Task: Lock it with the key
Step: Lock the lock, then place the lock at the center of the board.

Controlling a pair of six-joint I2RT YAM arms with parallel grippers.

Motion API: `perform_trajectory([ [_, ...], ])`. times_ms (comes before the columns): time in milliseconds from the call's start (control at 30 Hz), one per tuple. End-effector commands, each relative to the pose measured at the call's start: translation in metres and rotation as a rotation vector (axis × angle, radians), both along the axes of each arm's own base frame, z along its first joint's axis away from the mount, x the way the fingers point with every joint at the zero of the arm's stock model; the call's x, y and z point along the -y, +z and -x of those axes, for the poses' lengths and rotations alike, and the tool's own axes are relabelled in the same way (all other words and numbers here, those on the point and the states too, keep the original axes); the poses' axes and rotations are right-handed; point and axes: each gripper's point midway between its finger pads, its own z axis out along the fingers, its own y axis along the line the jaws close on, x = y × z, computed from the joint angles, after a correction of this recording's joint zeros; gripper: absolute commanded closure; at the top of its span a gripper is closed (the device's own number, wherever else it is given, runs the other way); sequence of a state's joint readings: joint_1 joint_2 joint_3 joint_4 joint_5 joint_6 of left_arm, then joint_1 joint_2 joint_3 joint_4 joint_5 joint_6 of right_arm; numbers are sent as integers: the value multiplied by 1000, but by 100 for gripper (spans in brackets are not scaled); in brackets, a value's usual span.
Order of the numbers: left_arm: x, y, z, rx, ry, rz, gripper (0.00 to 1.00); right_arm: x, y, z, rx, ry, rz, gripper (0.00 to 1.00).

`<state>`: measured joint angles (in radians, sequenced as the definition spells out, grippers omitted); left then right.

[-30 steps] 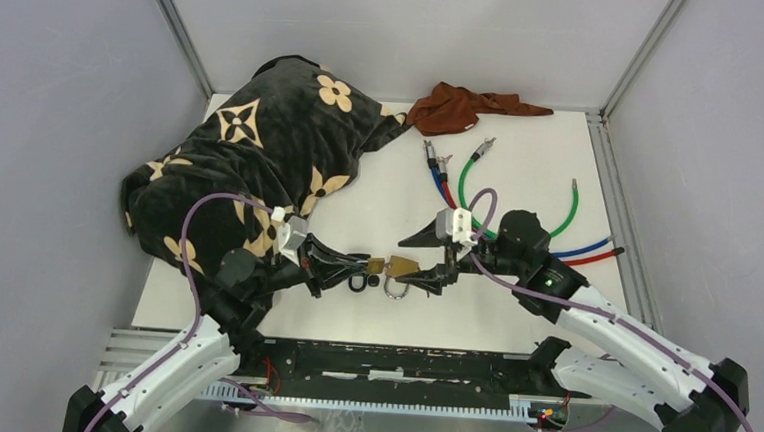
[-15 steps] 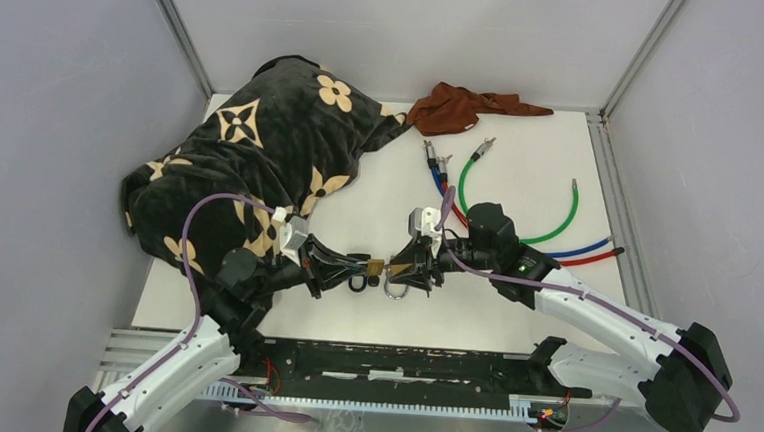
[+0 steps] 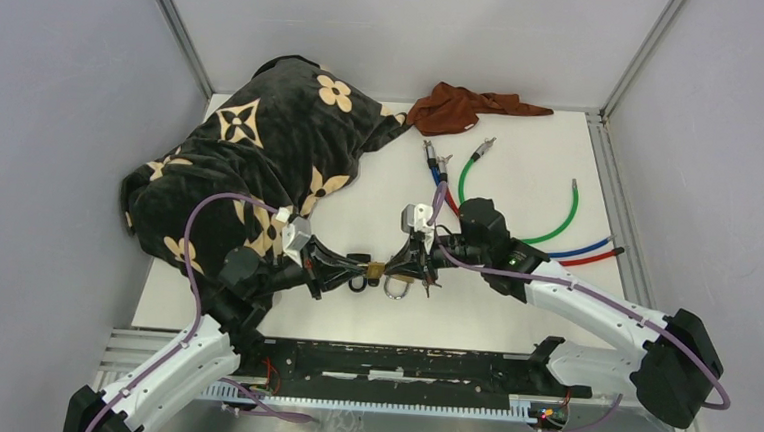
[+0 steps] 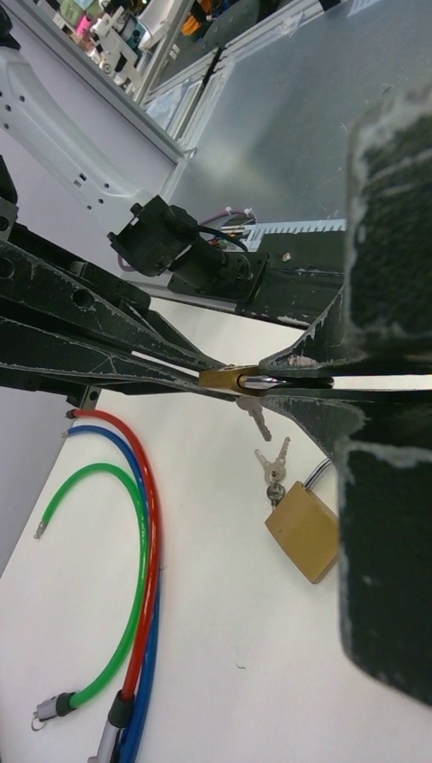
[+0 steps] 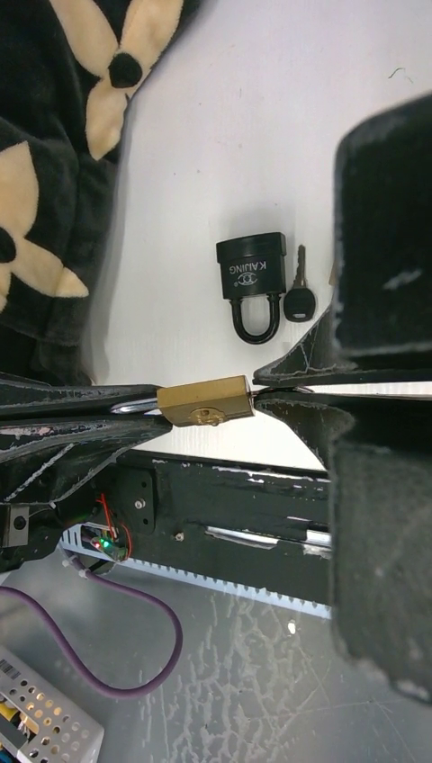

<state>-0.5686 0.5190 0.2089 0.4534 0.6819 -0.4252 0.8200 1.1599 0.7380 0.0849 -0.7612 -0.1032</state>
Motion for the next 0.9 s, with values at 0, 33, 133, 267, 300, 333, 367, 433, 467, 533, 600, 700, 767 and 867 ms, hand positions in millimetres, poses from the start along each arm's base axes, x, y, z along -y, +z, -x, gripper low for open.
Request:
perform_trajectory([
  [0, -1, 23, -4, 99, 10, 8, 98, 0, 11, -1, 44, 3, -7, 100],
  [33, -2, 24, -6, 118, 14, -17, 98, 4, 7, -3, 42, -18, 8, 100],
  [133, -6, 22, -15, 172, 37, -115, 98, 24, -12, -12, 14, -126, 70, 100],
  [267, -20, 10, -37, 246, 139, -273, 98, 56, -32, -24, -71, -279, 89, 100],
  [300, -23, 5, -41, 274, 151, -315, 98, 61, -34, -25, -92, -304, 77, 100],
  [333, -25, -2, -44, 276, 154, -354, 98, 62, -35, -25, -112, -323, 59, 100],
  [367, -26, -9, -44, 281, 146, -389, 98, 63, -36, -25, -130, -342, 46, 100],
  [433, -29, -23, -42, 284, 114, -461, 98, 66, -39, -30, -199, -425, 24, 100],
  [467, -31, -31, -44, 260, 121, -507, 98, 67, -39, -34, -253, -488, -1, 100],
  [533, -40, -55, -45, 198, 137, -661, 98, 69, -44, -37, -402, -597, -73, 100],
  [600, -40, -68, -34, 238, 83, -813, 98, 64, -49, -32, -560, -657, -166, 100],
  [700, -30, -74, -20, 242, 24, -948, 98, 54, -62, -20, -776, -753, -255, 100],
  [767, -32, -90, -16, 219, -4, -1065, 98, 44, -67, -9, -894, -771, -287, 100],
  [867, -40, -108, -16, 267, -18, -1198, 98, 31, -76, 3, -1081, -796, -323, 100],
])
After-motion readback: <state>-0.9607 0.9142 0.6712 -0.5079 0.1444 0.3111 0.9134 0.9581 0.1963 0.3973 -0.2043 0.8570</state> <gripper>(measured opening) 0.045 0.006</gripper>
